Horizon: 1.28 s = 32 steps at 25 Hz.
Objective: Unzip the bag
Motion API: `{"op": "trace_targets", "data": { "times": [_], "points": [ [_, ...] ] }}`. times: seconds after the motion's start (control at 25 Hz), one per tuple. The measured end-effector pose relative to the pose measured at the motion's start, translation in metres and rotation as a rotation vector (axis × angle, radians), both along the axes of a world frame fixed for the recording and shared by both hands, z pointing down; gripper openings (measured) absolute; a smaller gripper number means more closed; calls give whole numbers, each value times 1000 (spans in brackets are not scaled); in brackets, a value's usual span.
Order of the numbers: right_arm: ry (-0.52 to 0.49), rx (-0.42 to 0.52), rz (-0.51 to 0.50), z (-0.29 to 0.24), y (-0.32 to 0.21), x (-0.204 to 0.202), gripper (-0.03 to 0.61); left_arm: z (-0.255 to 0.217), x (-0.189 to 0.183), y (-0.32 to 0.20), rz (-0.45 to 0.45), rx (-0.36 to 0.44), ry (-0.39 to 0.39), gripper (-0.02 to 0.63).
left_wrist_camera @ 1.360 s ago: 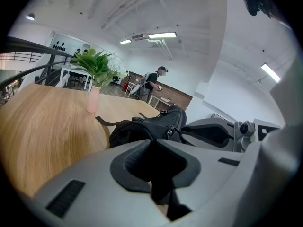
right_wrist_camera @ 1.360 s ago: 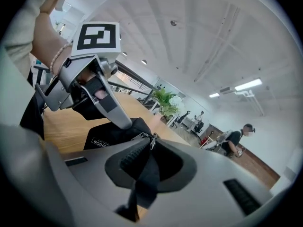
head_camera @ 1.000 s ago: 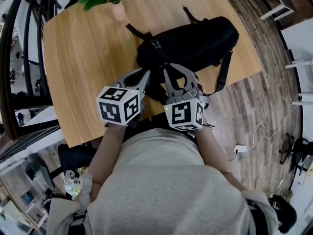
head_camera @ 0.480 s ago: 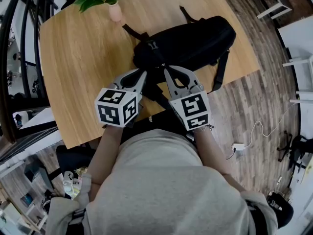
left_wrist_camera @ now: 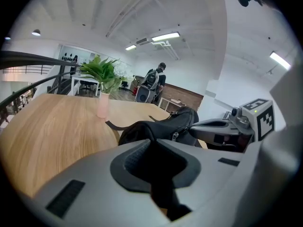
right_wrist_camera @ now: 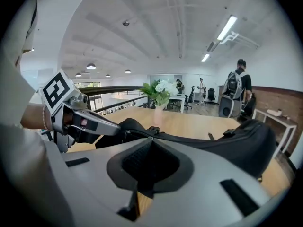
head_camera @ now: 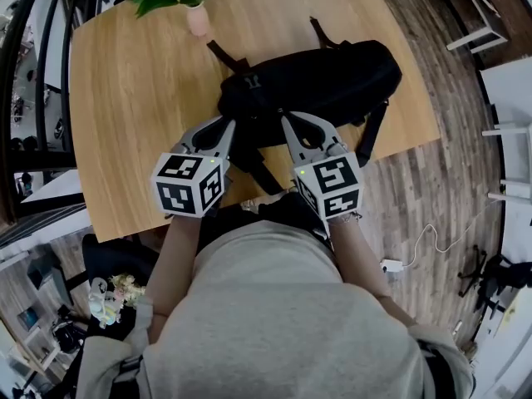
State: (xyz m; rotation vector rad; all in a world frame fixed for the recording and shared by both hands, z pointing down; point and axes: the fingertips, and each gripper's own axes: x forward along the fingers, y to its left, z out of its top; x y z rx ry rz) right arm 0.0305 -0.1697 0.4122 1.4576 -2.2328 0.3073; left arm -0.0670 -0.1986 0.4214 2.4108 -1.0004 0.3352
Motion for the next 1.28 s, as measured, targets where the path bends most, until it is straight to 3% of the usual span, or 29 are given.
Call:
{"op": "trace_targets", "data": {
  "times": [0.28, 0.8, 1.28],
  "points": [
    [-7, 7, -86, -6, -8, 16, 11, 2, -2, -8, -147, -6, 4, 49],
    [19, 28, -140, -13, -23, 71, 11, 3, -13, -13, -363, -5, -17, 51],
    [-66, 22, -187, -18, -30, 106, 11, -3, -18, -8, -521, 24, -60, 52]
  ]
}}
